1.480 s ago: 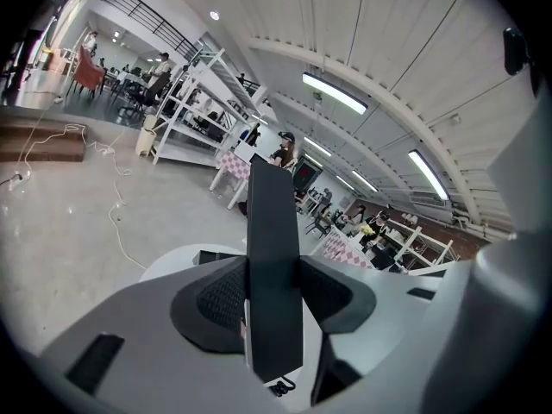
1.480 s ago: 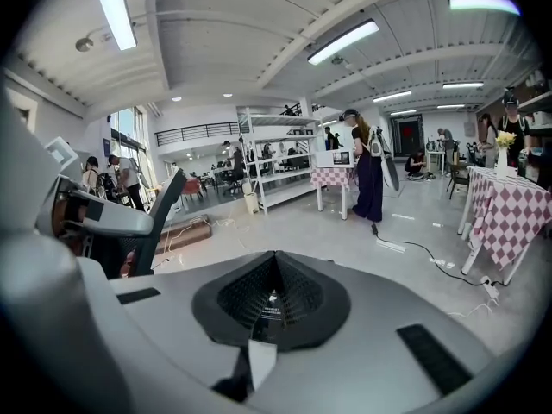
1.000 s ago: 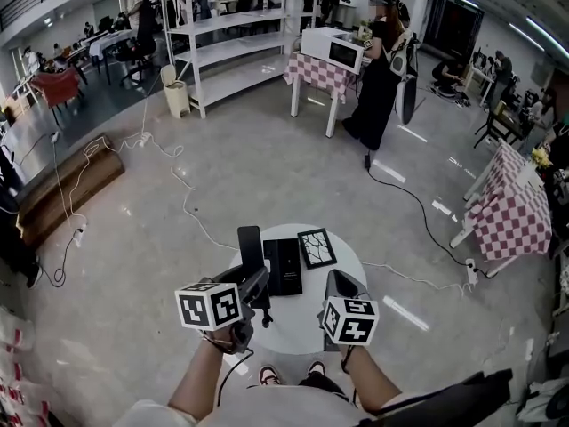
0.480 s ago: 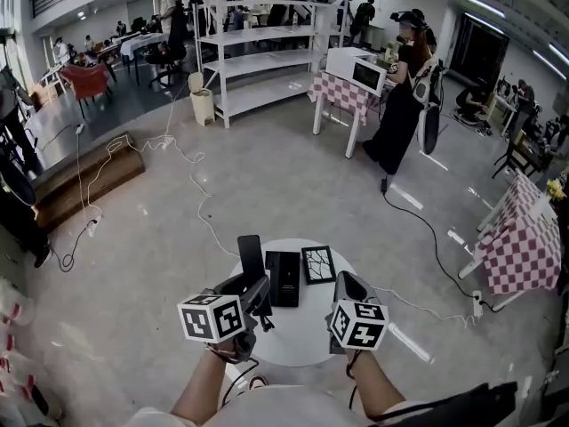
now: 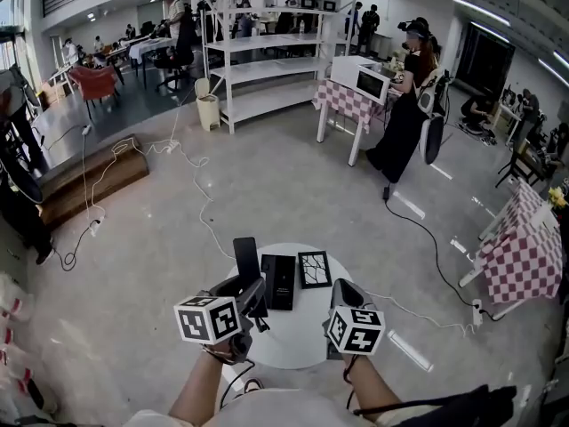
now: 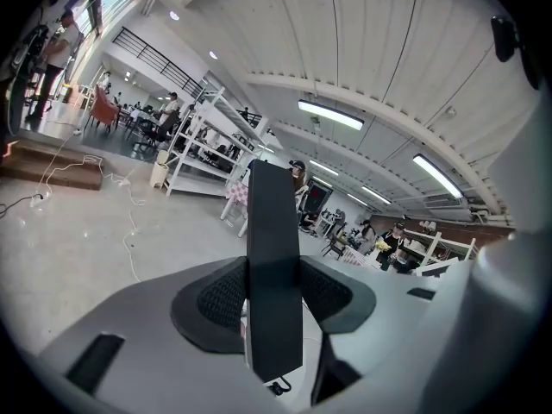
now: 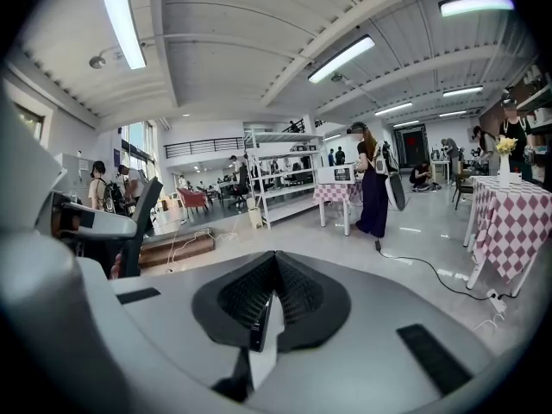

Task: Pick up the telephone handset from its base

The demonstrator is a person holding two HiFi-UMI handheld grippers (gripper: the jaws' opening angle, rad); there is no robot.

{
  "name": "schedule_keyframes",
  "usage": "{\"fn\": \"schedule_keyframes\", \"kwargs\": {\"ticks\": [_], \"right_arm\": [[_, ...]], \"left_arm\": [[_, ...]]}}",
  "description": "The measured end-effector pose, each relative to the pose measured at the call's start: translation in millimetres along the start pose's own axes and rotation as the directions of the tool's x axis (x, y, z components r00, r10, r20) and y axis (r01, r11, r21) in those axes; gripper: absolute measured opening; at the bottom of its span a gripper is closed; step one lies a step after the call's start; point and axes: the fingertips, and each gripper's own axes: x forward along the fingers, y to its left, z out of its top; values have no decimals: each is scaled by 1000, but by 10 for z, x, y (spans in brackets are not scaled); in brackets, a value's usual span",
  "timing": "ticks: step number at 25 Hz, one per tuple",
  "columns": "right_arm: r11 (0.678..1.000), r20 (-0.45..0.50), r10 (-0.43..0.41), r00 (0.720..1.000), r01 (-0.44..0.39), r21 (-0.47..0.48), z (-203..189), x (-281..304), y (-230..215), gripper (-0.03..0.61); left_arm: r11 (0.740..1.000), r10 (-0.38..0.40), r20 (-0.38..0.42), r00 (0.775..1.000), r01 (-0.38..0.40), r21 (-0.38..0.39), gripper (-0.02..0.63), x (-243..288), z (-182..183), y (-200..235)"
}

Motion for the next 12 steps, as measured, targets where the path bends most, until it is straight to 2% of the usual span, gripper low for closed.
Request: {"fn": "schedule_keyframes", "kwargs": {"ticks": [7, 12], "right_arm": [[997, -27, 2, 1000, -4, -80, 14, -23, 88, 21], [996, -26, 16, 1000, -18, -82, 10, -34, 134, 22]], "left_arm": [[1000, -4, -25, 1000, 4, -2, 204, -2, -92, -39], [1000, 0, -33, 999, 0, 12, 204, -8, -97, -47]]}}
